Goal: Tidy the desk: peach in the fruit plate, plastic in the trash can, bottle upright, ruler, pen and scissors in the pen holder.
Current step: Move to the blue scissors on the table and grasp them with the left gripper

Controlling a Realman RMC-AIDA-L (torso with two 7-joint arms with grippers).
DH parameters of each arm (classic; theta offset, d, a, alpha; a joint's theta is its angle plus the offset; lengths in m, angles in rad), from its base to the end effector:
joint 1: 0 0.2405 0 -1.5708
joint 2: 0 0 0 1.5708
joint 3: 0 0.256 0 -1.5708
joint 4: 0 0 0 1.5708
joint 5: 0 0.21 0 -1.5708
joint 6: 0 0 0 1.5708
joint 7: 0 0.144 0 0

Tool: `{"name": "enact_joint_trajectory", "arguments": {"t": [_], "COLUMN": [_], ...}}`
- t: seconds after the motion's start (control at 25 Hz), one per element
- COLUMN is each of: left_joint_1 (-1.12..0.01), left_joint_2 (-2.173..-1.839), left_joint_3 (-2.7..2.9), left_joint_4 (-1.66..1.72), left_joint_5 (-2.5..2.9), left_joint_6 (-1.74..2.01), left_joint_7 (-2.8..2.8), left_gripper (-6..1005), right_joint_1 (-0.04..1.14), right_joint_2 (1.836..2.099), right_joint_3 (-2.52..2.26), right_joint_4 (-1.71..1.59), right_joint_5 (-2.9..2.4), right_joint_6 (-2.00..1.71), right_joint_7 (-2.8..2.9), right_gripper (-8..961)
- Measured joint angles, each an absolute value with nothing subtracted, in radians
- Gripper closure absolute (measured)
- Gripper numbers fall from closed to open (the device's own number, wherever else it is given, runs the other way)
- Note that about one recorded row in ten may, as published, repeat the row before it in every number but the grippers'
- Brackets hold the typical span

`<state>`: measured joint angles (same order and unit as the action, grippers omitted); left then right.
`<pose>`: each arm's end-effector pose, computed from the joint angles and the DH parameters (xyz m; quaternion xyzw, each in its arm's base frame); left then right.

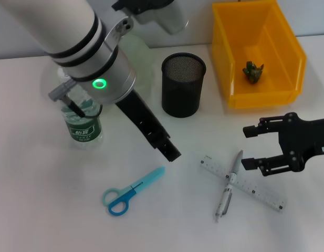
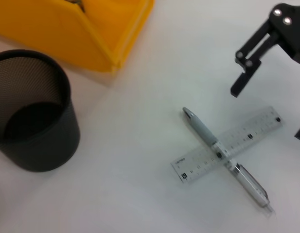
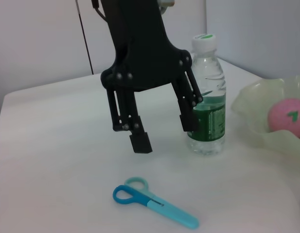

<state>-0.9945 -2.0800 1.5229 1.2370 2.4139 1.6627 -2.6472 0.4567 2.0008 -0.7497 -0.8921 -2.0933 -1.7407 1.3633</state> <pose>-0.0471 0.3573 -0.0419 -0.9608 -0.1910 0.1900 0.0653 0.2752 0.3115 0.0526 -0.9765 0.1226 0.1440 0.1029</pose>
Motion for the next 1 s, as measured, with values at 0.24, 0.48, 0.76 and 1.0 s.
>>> {"name": "enact_joint_trajectory", "arguments": {"t": [0.24, 0.48, 0.76, 1.0], "left_joint_1": [-1.035, -1.053, -1.061, -1.066], "left_joint_2": [-2.080, -2.080, -2.080, -2.080], "left_joint_3": [1.515, 1.523, 1.533, 1.554], "left_joint_4": [1.190, 1.141, 1.116, 1.081], "left_joint_5": [2.441, 2.500, 2.542, 2.543], "left_joint_6": [1.658, 1.655, 1.674, 1.664], "left_joint_7": [-2.682, -2.709, -2.718, -2.712], "left_gripper": [209, 210, 210, 211], "right_joint_1": [0.480, 0.480, 0.476, 0.485], "right_joint_2": [1.998, 2.007, 2.010, 2.012], "right_joint_3": [-0.754, -0.748, -0.754, -0.755], "right_joint_4": [-0.892, -0.893, -0.891, -0.891], "right_joint_5": [-2.124, -2.129, -2.129, -2.131], "right_joint_6": [-1.748, -1.742, -1.737, -1.735], "right_joint_7": [1.368, 1.366, 1.363, 1.363], "right_gripper": [191, 191, 191, 191]}}
